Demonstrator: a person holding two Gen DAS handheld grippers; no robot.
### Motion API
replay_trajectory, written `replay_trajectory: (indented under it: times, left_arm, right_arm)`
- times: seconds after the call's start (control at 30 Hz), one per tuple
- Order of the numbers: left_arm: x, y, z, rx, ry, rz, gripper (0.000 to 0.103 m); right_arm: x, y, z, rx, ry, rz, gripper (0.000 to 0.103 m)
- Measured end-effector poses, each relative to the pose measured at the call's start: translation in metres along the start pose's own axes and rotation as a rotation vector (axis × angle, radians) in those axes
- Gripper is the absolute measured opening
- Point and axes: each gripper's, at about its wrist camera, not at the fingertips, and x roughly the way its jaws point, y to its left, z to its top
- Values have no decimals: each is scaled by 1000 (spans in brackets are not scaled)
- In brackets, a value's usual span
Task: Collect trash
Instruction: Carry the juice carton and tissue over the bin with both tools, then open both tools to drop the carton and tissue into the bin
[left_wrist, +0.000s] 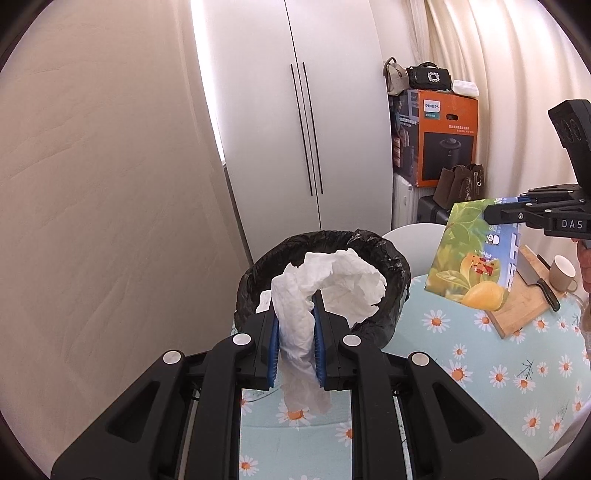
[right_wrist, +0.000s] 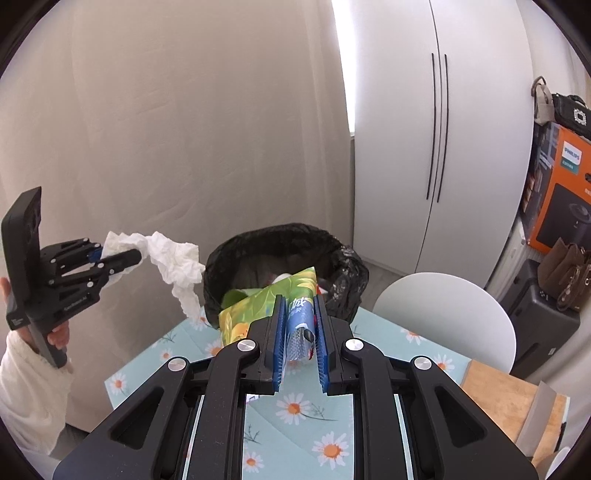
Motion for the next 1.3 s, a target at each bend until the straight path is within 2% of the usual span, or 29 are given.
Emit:
replay_trajectory:
  times: [0.2, 0.33, 0.5, 0.6, 0.77, 0.97, 1.3]
  left_arm:
    - [25, 1, 17, 29, 0, -30, 16]
    - [46, 3, 26, 42, -1, -82, 16]
    - [79, 13, 27, 54, 29, -132, 16]
    - [101, 18, 27, 52, 51, -160, 16]
    - [141, 24, 19, 48, 101, -202, 16]
    - [177, 25, 3, 30, 138, -260, 16]
    - [200, 24, -15, 5, 144, -329, 18]
  right_arm:
    - [11, -3, 18, 22, -8, -9, 14]
    - [20, -1, 29, 17, -8, -19, 14]
    - [42, 5, 35, 4, -7, -81, 14]
    - [63, 6, 37, 11, 14, -84, 14]
    - [104, -1, 40, 52, 72, -27, 14]
    - [144, -4, 29, 71, 157, -24, 14]
    - [176, 0, 12, 76, 230, -14, 16]
